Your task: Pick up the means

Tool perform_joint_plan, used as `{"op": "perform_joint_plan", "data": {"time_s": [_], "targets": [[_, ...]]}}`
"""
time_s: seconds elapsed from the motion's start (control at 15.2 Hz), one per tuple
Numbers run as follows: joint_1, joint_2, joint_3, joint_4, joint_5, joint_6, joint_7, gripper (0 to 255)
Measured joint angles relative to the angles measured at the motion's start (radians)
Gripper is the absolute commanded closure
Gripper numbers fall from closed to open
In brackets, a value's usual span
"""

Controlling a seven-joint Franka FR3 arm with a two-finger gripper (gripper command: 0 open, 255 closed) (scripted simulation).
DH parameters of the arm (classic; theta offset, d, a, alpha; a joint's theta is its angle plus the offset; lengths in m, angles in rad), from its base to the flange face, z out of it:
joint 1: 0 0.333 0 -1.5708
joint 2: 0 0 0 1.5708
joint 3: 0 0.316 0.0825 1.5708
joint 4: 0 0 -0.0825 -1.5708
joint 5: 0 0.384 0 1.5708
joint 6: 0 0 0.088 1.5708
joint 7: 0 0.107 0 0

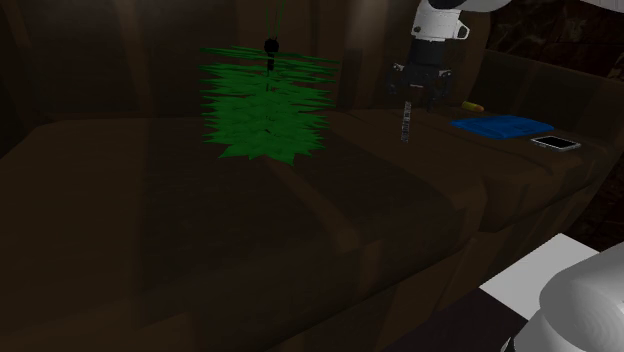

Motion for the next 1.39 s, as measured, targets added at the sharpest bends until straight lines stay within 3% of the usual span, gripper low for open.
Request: {"op": "perform_joint_plan", "data": {"time_s": [0.4, 0.46, 1.12, 1.39], "targets": [[-0.001, -0.016, 0.000, -0.093, 0.000, 0.077, 0.013, 0], [-0.001, -0.016, 0.000, -0.098, 0.000, 0.081, 0.014, 255], [-0.001, -0.015, 0.001, -0.101, 0.000, 0.086, 0.015, 255], [-0.002, -0.002, 0.001, -0.048, -0.001, 0.046, 0.013, 255]]}}
